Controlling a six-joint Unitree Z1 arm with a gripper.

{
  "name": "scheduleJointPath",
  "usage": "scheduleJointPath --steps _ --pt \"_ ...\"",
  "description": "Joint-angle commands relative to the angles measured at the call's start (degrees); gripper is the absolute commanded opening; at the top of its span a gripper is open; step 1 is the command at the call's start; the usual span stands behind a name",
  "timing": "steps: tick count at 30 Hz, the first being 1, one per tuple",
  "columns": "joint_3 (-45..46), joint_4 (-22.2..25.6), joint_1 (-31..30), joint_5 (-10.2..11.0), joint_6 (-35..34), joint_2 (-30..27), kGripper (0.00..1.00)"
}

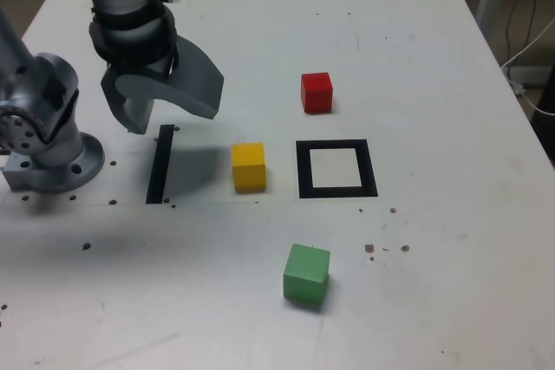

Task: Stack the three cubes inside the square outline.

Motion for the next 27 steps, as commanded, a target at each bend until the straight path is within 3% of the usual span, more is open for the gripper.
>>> scheduleJointPath --steps 1,15,27 --pt "0.1 -0.2 0.1 0.1 0.0 0.1 1.0" --pt "-0.8 -2.4 0.1 0.9 0.0 0.2 1.0" --pt "-3.7 1.7 2.6 -1.5 2.1 2.5 1.0"
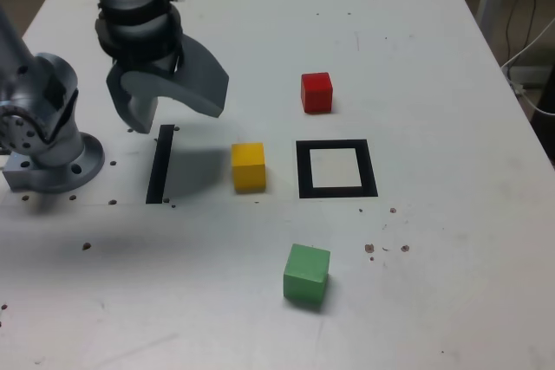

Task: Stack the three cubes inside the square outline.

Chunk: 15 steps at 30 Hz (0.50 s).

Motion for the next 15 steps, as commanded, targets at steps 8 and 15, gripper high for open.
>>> scheduleJointPath --steps 8,15 --pt "-12.1 4.3 8.0 0.3 8.1 6.4 0.97" --pt "-25.6 11.6 12.5 -0.2 12.0 12.3 0.93"
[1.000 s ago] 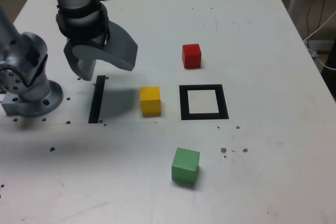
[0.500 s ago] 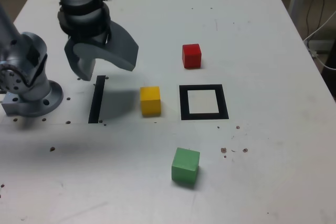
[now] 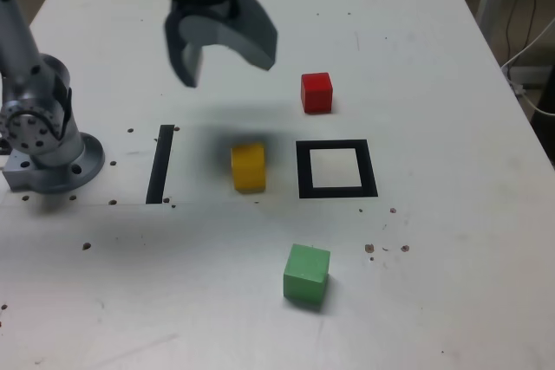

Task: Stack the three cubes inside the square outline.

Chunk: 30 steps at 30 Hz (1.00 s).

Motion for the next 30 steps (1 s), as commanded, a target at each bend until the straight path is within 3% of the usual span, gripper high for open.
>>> scheduleJointPath --steps 1,14,30 --pt "-6.0 1.8 0.9 -0.3 0.6 2.4 0.93" --pt "-18.0 1.9 3.5 -0.7 -1.8 15.2 0.93" --pt "-17.5 -4.4 7.1 0.0 -1.6 24.7 0.88"
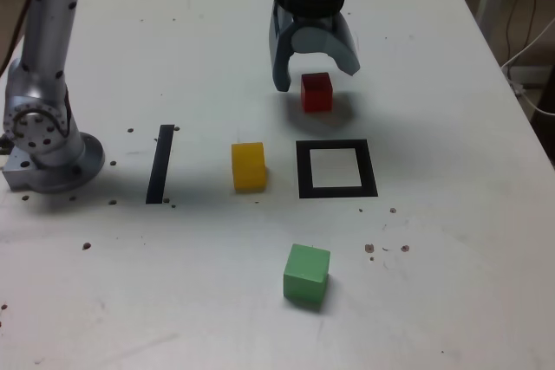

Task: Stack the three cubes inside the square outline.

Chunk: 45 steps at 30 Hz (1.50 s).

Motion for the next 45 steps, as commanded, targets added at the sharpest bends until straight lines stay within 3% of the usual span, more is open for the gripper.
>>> scheduleJointPath --steps 1,6,12,27,36,45 --pt "0.2 -0.7 0.2 0.0 0.1 0.9 0.87" --pt "0.6 -2.1 0.3 -0.5 -0.1 1.9 0.8" --pt "1.3 -4.2 0.3 -1.1 -0.8 2.3 0.56" --pt "4.1 -9.4 0.4 -4.6 -0.8 2.2 0.19" --pt "4.1 -8.8 0.1 -3.5 -2.2 0.5 0.12" --pt "-0.3 -1.5 -5.2 -2.1 -5.4 -2.4 0.12"
